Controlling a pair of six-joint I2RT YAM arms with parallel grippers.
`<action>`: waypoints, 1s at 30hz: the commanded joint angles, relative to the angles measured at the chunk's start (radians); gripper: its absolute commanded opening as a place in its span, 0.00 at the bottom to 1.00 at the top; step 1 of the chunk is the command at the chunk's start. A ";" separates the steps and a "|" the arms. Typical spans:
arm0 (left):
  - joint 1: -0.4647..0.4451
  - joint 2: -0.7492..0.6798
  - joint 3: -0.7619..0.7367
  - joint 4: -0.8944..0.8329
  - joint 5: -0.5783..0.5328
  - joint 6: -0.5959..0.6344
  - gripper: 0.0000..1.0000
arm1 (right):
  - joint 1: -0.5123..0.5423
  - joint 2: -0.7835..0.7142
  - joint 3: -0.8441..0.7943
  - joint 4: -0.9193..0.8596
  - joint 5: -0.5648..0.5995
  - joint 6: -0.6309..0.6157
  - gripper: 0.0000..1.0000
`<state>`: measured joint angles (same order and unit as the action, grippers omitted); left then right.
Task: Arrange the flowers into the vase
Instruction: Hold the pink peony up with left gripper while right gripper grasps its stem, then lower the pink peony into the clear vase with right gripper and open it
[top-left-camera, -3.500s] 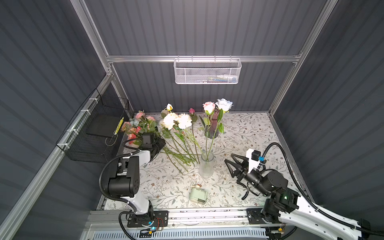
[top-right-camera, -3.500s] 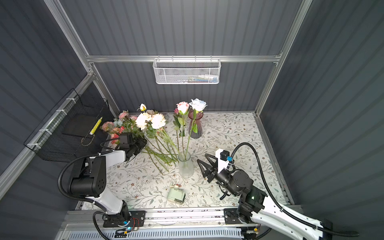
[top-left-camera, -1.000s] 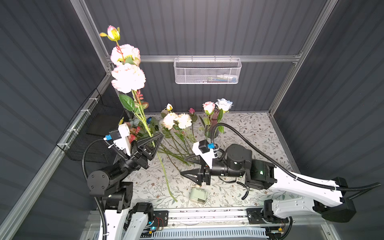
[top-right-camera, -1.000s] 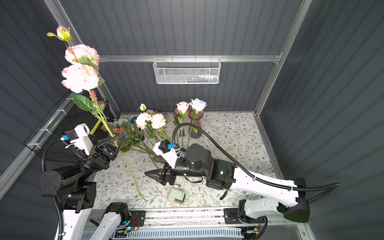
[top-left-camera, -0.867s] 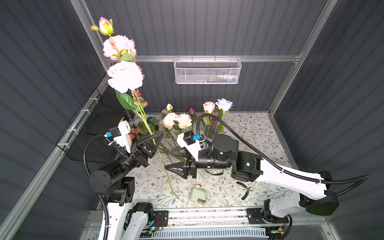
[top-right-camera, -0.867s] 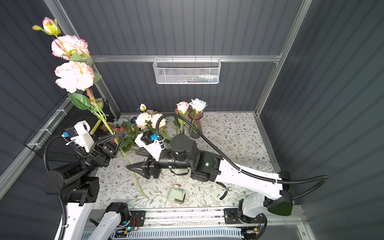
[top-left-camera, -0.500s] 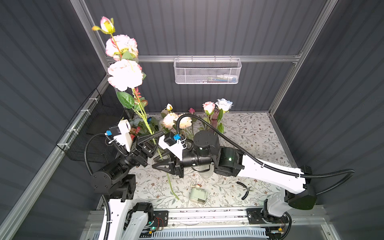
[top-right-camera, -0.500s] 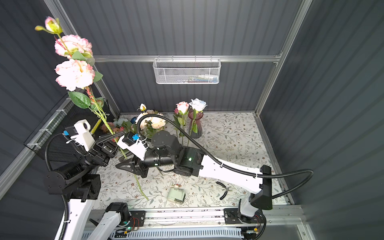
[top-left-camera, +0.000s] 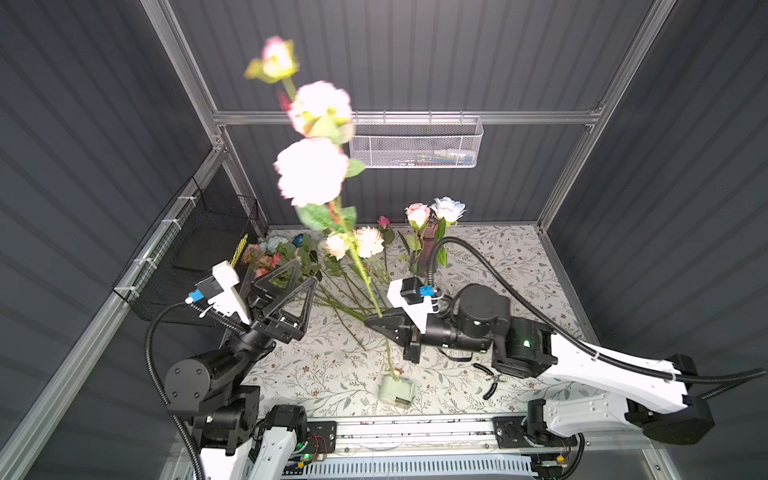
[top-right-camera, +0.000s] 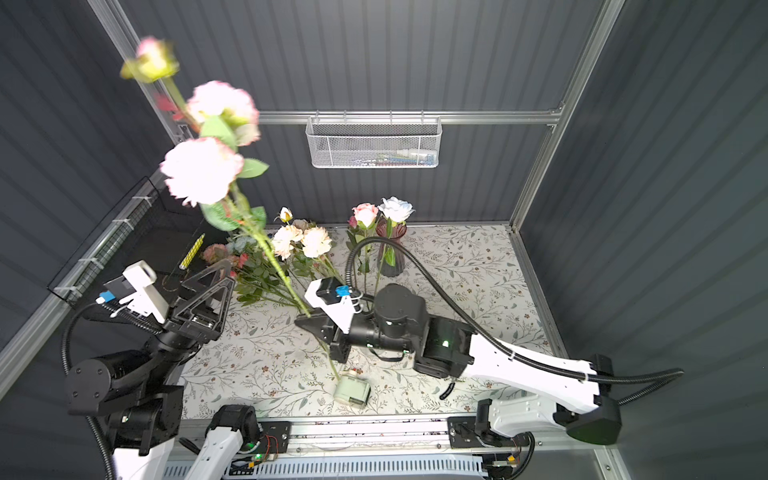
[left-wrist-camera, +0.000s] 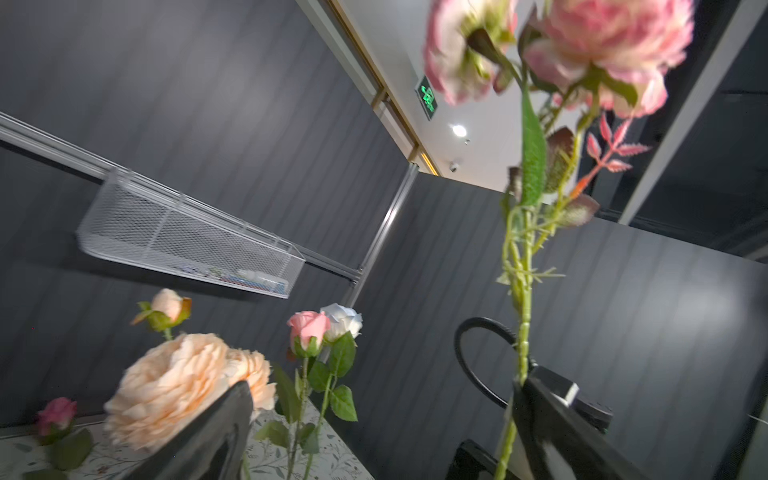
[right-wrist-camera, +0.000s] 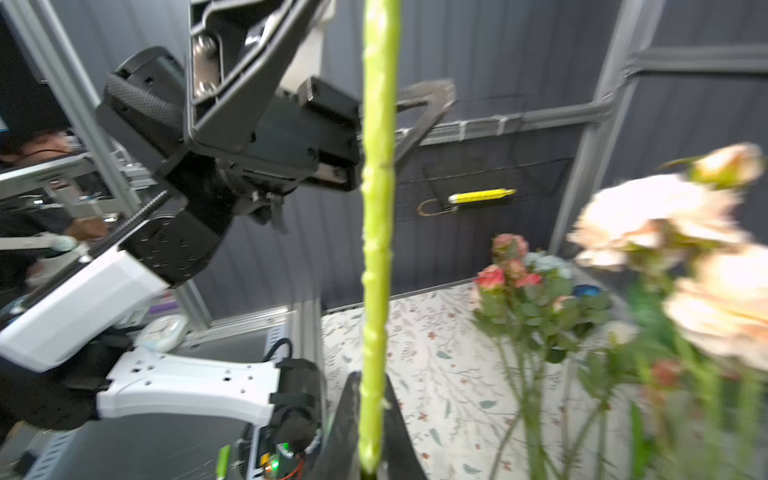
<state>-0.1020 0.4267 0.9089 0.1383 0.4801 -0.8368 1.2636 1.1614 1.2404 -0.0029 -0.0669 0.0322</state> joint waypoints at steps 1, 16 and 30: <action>0.002 -0.037 -0.029 -0.236 -0.220 0.123 1.00 | -0.003 -0.093 -0.056 0.122 0.241 -0.158 0.00; 0.002 0.022 -0.142 -0.268 -0.217 0.105 1.00 | -0.245 -0.021 -0.171 0.383 0.225 -0.276 0.00; 0.003 0.053 -0.209 -0.249 -0.210 0.093 1.00 | -0.231 -0.113 -0.588 0.557 0.250 0.014 0.41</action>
<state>-0.1024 0.4782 0.7170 -0.1272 0.2615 -0.7513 1.0157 1.1145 0.6800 0.4728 0.1696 -0.0532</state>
